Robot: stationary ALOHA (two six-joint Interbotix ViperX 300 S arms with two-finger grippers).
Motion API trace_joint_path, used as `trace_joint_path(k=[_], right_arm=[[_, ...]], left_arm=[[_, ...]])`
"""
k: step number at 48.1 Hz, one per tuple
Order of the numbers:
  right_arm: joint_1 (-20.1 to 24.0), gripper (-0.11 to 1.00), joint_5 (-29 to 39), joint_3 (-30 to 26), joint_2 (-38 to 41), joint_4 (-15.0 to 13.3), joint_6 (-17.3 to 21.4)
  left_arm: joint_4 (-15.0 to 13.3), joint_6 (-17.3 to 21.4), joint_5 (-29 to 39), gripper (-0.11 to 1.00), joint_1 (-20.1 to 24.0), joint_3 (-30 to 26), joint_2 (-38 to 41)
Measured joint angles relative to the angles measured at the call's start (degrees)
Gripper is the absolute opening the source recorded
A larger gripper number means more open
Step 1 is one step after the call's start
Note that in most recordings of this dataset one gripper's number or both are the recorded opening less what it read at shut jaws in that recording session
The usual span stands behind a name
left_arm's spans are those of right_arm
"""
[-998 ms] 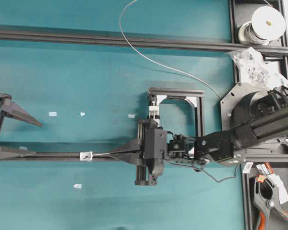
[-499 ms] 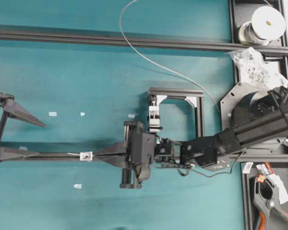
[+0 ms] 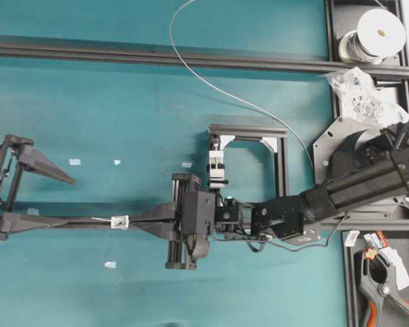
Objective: Insert the wire through the hole in the metal fitting.
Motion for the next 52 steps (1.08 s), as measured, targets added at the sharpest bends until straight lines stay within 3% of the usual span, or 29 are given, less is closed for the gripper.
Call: trace_joint_path(k=[23,39,52], right_arm=[[0.0,0.0,0.1,0.0,0.0,0.0,0.0],[0.0,0.0,0.0,0.0,0.0,0.0,0.0],[0.0,0.0,0.1,0.0,0.0,0.0,0.0]], left_arm=[[-0.1,-0.9,0.7,0.75,-0.4,-5.8,6.1],[-0.1,-3.7,0.8,0.75,-0.4,-7.0,7.6],[0.0,-3.8,0.8,0.75,-1.2,-8.8,9.1]])
